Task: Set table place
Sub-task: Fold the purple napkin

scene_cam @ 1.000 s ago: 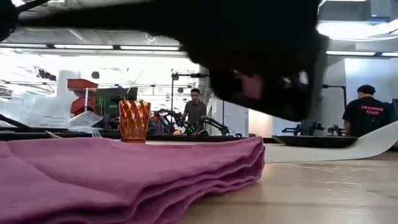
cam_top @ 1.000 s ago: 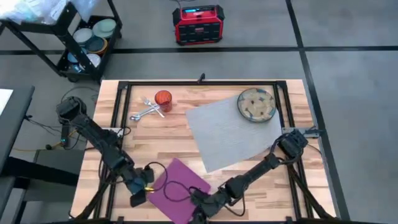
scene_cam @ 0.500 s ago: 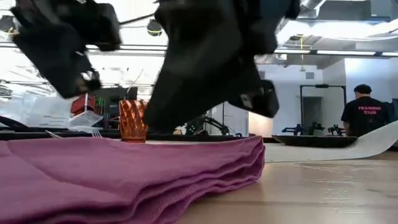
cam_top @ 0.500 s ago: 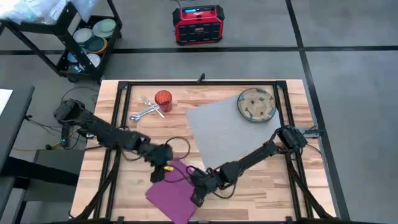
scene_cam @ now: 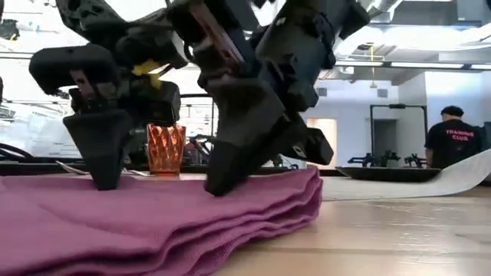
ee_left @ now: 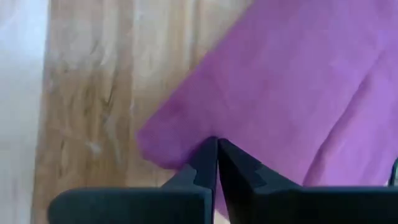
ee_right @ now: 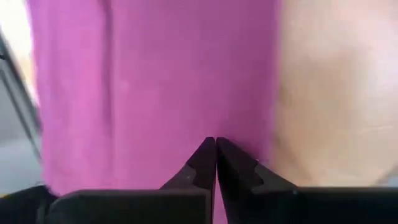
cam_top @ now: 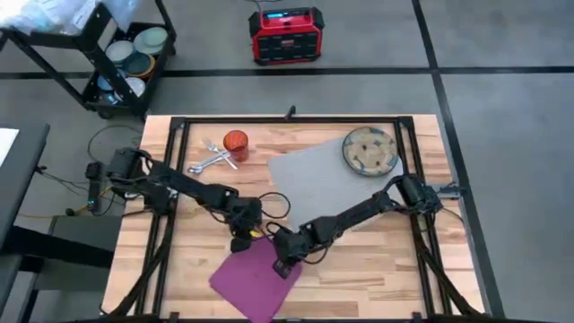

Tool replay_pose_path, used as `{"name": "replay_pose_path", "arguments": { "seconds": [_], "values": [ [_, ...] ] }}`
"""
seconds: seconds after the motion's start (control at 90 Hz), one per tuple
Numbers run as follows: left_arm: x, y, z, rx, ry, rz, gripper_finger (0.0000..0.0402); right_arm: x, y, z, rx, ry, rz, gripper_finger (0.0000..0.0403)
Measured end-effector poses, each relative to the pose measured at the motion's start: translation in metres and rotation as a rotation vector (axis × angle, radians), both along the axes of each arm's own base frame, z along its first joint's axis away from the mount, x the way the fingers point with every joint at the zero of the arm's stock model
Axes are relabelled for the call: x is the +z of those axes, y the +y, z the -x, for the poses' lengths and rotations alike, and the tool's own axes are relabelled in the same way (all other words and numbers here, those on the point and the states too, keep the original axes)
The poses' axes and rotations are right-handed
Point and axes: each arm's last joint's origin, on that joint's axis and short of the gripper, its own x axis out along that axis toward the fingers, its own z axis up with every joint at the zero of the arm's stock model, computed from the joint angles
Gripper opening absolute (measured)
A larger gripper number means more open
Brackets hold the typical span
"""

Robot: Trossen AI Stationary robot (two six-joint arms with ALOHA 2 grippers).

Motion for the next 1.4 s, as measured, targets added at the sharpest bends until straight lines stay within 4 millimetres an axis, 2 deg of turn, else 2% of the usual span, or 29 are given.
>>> {"name": "replay_pose_path", "arguments": {
  "seconds": [0.1, 0.244, 0.356, 0.444, 0.578, 0.667, 0.822, 0.944, 1.067, 1.133, 1.189, 1.267, 1.4],
  "values": [
    [0.002, 0.006, 0.005, 0.102, 0.073, -0.033, 0.0, 0.008, -0.011, 0.0, 0.013, -0.004, 0.025, 0.0],
    [0.012, 0.019, 0.015, 0.285, 0.136, -0.152, 0.0, 0.038, -0.022, 0.004, -0.002, -0.069, 0.097, 0.0],
    [0.021, 0.027, 0.036, 0.44, 0.27, -0.274, 0.0, 0.066, -0.028, 0.018, -0.018, -0.074, 0.195, 0.0],
    [0.026, 0.024, 0.053, 0.467, 0.39, -0.277, 0.0, 0.086, -0.032, 0.033, -0.013, -0.051, 0.259, 0.0],
    [0.033, -0.002, 0.059, 0.43, 0.434, -0.081, 0.0, 0.105, -0.031, 0.054, -0.003, -0.006, 0.344, 0.0],
    [0.034, -0.028, 0.051, 0.395, 0.354, 0.05, 0.0, 0.117, -0.027, 0.068, -0.011, 0.015, 0.403, 0.0],
    [0.036, -0.072, 0.021, 0.347, 0.076, 0.3, 0.0, 0.129, -0.019, 0.082, 0.003, 0.005, 0.45, 0.0],
    [0.041, -0.084, -0.005, 0.359, -0.2, 0.412, 0.0, 0.129, -0.008, 0.09, 0.039, 0.022, 0.463, 0.0],
    [0.055, -0.079, -0.021, 0.372, -0.516, 0.344, 0.0, 0.128, 0.011, 0.103, 0.021, 0.028, 0.505, 0.0],
    [0.059, -0.071, -0.023, 0.404, -0.581, 0.254, 0.0, 0.129, 0.026, 0.113, 0.01, 0.007, 0.55, 0.0001],
    [0.056, -0.061, -0.021, 0.43, -0.532, 0.173, 0.0, 0.128, 0.039, 0.122, 0.026, 0.004, 0.567, 0.0007],
    [0.044, -0.046, -0.014, 0.457, -0.374, 0.092, 0.0007, 0.127, 0.051, 0.135, 0.045, 0.026, 0.568, 0.0023],
    [0.028, -0.027, -0.001, 0.433, -0.095, 0.087, 0.0046, 0.127, 0.056, 0.148, 0.048, 0.074, 0.596, 0.007]
  ]
}}
